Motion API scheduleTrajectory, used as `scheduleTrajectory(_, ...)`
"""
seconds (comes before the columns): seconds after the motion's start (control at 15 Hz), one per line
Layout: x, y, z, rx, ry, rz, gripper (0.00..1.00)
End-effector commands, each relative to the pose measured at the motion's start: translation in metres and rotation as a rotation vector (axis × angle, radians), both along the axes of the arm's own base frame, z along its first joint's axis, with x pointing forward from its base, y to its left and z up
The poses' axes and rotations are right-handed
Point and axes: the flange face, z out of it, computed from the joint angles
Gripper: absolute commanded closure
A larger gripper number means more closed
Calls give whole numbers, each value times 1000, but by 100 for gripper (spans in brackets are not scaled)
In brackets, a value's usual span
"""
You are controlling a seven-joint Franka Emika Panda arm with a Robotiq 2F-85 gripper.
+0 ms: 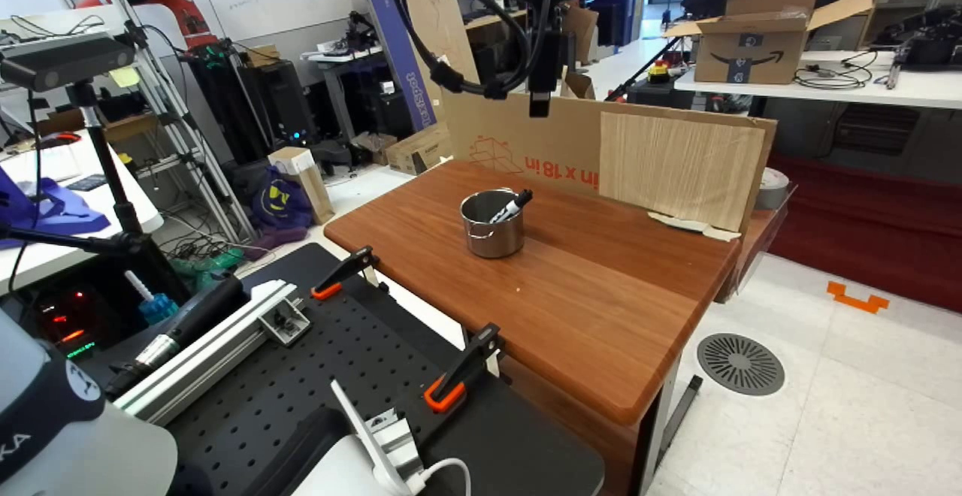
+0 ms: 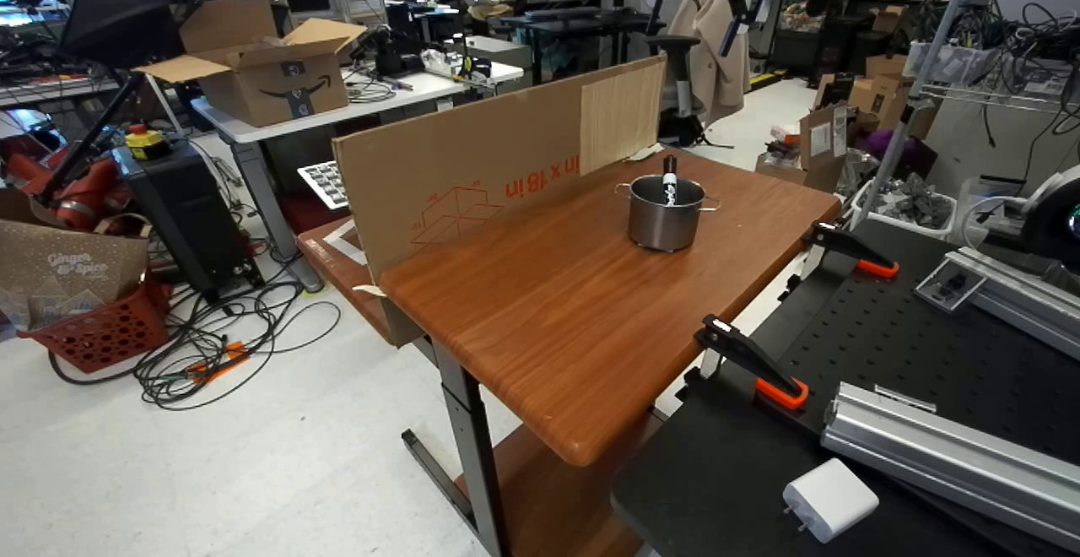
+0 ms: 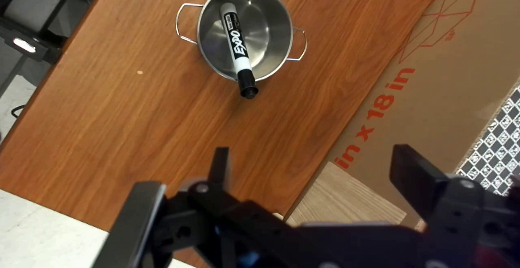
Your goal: Put the marker on the desk
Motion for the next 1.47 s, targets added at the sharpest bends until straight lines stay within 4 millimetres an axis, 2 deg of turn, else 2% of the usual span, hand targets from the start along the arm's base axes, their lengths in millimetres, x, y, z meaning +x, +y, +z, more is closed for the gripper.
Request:
scheduleTrajectory(0.0,10,2,-20,-19,-14,-59,0)
scheduleTrajectory(0.67,16,24,-94,-84,59,-83,0)
scheduleTrajectory(1.07,12,30,-122,-138,131,-77,0)
scheduleTrajectory(1.13,12,30,-124,-146,138,-74,25)
scheduleTrajectory(1.2,12,31,-125,-153,143,-71,28)
scheduleTrajectory(1.4,15,29,-127,-166,154,-75,51)
